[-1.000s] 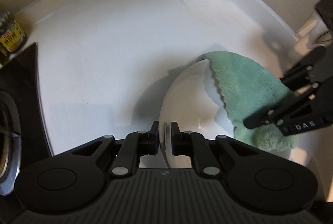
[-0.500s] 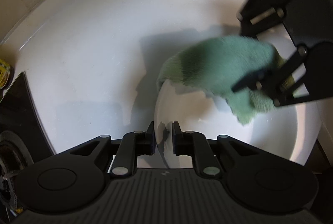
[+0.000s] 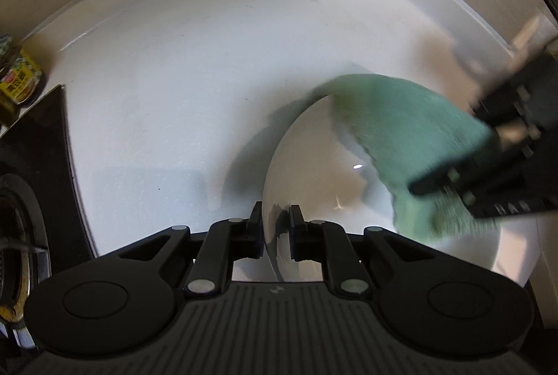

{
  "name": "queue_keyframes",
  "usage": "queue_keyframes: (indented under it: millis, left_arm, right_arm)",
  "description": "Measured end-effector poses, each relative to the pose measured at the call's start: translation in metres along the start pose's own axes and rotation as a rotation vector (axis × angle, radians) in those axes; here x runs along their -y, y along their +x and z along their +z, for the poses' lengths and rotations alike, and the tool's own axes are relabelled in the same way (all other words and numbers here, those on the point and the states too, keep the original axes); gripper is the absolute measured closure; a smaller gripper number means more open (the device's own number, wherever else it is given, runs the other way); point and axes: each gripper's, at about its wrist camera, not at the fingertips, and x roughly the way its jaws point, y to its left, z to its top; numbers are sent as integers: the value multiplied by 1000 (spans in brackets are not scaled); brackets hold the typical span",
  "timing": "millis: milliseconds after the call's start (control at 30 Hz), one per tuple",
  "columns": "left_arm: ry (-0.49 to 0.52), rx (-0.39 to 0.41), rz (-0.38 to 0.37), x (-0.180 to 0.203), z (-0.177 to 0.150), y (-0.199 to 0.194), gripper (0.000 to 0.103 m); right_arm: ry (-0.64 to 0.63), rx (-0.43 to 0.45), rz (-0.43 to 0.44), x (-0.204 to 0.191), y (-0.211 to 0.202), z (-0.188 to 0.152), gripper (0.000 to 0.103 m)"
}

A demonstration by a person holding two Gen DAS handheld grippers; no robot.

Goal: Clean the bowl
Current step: 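Keep wiping inside the bowl wall with the towel in the right gripper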

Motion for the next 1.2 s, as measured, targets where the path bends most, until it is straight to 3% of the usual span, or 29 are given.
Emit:
queue_keyframes:
  millis: [33, 167, 367, 433, 567, 733, 800, 933, 1033, 1167, 1200]
  left_arm:
    - [-2, 0, 2, 2, -1, -1, 88]
    - [6, -15, -20, 2, -3, -6, 90]
    - [31, -22, -93, -2, 1, -12, 90]
    - [47, -31, -101, 8, 4, 9, 90]
    - [81, -50, -113, 16, 8, 15, 89]
    - [102, -47, -95, 29, 11, 18, 94]
    - [99, -40, -73, 34, 10, 18, 93]
    - [71, -17, -49, 42, 7, 18, 91]
    - [46, -3, -44, 45, 5, 19, 90]
    - [36, 11, -31, 51, 3, 20, 90]
    - [34, 11, -29, 53, 3, 21, 90]
  right_arm:
    - [65, 7, 19, 5, -2, -6, 83]
    - [18, -24, 42, 4, 1, -5, 83]
    - [-286, -125, 38, -40, 35, 28, 83]
    - [-449, -154, 28, -50, 36, 32, 82]
    - [-737, -153, -18, -64, 34, 35, 78]
    - [-887, -136, -23, -66, 32, 34, 77]
    - [-808, -123, -49, -65, 32, 32, 78]
    - [-406, -82, -73, -48, 28, 22, 81]
    - [-216, -48, -65, -39, 24, 7, 81]
    - [170, 10, 90, -5, 18, -23, 81]
    - [195, 18, 112, -1, 19, -26, 81]
